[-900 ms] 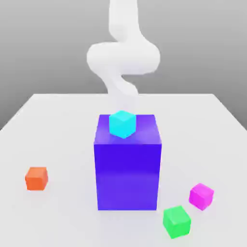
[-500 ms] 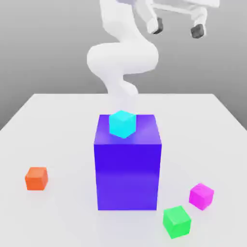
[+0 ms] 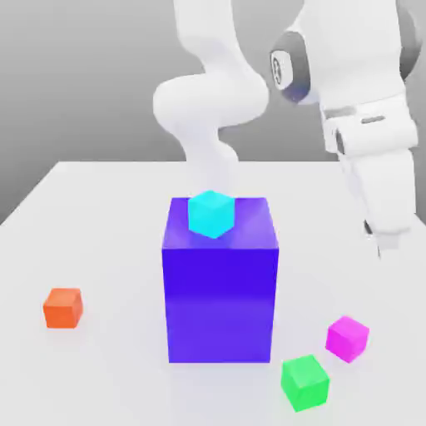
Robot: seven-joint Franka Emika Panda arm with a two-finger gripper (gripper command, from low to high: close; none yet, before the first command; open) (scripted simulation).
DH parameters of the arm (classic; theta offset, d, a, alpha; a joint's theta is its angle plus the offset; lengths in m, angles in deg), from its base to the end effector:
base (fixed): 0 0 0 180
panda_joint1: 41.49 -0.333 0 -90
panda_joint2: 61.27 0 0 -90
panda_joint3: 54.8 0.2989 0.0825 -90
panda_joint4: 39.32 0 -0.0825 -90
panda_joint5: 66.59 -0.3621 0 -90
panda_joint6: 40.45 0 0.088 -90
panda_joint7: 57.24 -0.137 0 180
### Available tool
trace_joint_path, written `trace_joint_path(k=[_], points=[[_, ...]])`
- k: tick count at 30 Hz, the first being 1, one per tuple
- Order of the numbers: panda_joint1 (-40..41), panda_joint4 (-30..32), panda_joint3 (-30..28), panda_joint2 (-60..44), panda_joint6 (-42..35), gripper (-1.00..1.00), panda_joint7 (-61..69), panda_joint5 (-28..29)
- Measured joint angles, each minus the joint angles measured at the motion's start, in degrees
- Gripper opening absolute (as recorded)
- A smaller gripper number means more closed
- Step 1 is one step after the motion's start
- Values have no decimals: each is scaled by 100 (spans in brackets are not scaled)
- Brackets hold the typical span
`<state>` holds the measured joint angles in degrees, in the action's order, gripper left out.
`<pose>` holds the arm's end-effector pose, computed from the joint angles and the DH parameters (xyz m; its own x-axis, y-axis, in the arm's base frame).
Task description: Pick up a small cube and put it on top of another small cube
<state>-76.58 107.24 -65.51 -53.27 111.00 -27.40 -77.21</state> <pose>0.4172 0.1883 0.3084 0.6819 0.6865 0.2523 0.7138 -0.6999 -0.0248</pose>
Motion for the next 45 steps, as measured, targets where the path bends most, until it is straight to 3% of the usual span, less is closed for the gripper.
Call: trace_joint_path(k=[7, 13, 20, 21, 28, 35, 42, 45], points=[[-448, 358, 162, -847, 487, 0, 1546, 81], [-616, 648, 261, -1532, 946, 0, 2462, 626], [-316, 464, 664, -2700, 1875, 0, 2826, 365], [-277, 444, 711, -2808, 1956, -100, 2847, 332], [-277, 445, 710, -2799, 1939, -100, 2851, 333], [-489, 661, 398, -1696, 1057, -100, 2536, 740], [153, -9, -385, -1306, -21, -100, 1362, 780], [269, -143, -365, -1671, 202, -100, 1349, 564]])
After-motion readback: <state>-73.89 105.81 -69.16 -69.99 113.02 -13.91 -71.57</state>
